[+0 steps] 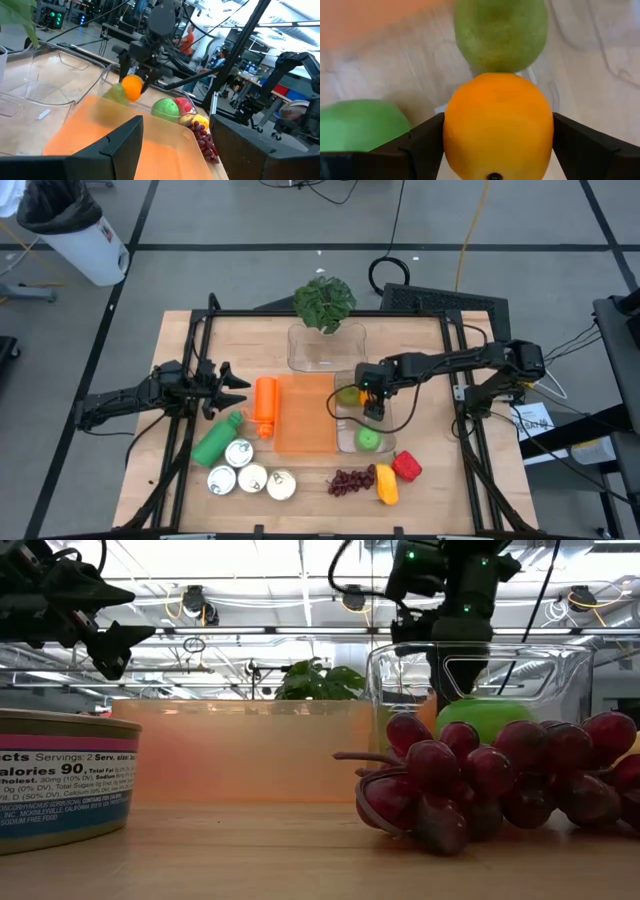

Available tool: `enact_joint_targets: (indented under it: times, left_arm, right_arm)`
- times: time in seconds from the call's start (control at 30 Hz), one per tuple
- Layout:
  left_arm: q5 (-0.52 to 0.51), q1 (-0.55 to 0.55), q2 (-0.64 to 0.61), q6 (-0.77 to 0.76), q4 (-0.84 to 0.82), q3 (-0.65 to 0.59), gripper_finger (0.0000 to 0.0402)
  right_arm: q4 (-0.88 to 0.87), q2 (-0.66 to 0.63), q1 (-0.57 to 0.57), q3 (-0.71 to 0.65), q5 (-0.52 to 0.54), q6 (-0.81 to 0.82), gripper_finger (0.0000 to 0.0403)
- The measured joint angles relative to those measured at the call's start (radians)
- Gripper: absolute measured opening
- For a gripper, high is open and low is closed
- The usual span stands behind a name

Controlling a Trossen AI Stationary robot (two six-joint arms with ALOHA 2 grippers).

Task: Pick & Place Food Item
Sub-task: Put the orange into the bottom transparent bin, then put the red bell pepper into the bottom transparent bin

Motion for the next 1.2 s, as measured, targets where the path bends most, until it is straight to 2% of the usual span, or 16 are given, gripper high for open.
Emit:
enact_joint_targets:
  times: [0.27, 0.67, 0.97, 1.2]
  left_arm:
    - [0.000, 0.000, 0.000, -0.001, 0.000, 0.000, 0.0243]
    - [0.000, 0.000, 0.000, 0.000, 0.000, 0.000, 0.0244]
    - [0.000, 0.000, 0.000, 0.000, 0.000, 0.000, 0.0243]
    - [0.000, 0.000, 0.000, 0.000, 0.000, 0.000, 0.0243]
  right_arm:
    - [0.019, 0.015, 0.000, 0.001, 0.000, -0.030, 0.0310]
    - [0.030, 0.016, 0.000, 0.001, -0.003, -0.079, 0.0346]
    - [0.040, 0.015, 0.000, 0.001, -0.002, -0.096, 0.0347]
    - [0.030, -0.041, 0.000, 0.001, -0.002, -0.097, 0.0347]
